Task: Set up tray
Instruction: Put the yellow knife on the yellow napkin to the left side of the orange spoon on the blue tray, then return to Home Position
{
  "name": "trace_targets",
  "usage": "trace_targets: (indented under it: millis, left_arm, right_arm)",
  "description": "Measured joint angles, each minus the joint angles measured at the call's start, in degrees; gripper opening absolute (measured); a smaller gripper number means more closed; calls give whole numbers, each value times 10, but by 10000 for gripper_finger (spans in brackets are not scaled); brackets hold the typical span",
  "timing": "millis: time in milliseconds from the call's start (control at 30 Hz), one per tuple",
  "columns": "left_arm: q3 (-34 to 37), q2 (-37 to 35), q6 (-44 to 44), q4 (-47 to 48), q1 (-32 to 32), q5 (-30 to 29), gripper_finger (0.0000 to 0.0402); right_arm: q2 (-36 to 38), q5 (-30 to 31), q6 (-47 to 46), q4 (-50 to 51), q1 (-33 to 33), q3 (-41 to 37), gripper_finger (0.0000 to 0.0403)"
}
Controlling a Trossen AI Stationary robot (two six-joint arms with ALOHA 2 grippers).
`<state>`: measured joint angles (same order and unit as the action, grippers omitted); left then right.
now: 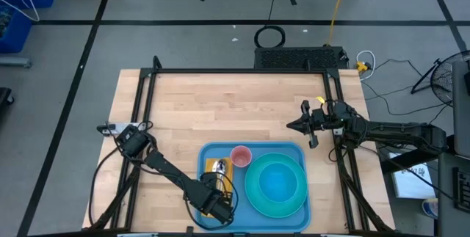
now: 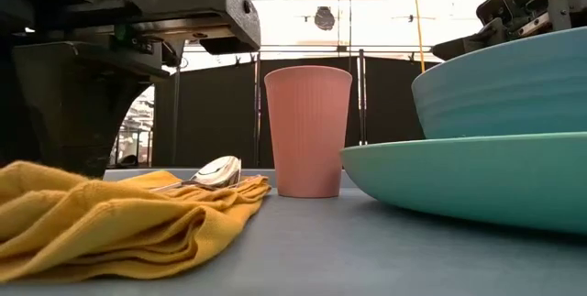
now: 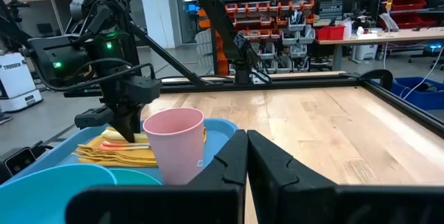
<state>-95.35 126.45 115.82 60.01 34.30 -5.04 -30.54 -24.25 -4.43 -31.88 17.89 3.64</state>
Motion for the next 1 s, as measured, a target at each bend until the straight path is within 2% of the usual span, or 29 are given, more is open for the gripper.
trace_targets:
  millis: [200, 433, 500, 767, 1000]
  left_arm:
    - [0, 1, 43, -3, 0, -2, 72]
    - [1, 1, 46, -3, 3, -11, 62]
    - [1, 1, 38, -3, 3, -12, 77]
    - [2, -8, 15, 3, 3, -13, 181]
    - [4, -37, 17, 49, 1, -9, 205]
  right_arm:
    - [0, 0, -1, 0, 0, 0, 0]
    - [0, 0, 2, 0, 0, 0, 0]
    - [0, 0, 3, 0, 0, 0, 0]
    - [0, 1, 3, 0, 0, 0, 0]
    - [0, 1, 2, 0, 0, 0, 0]
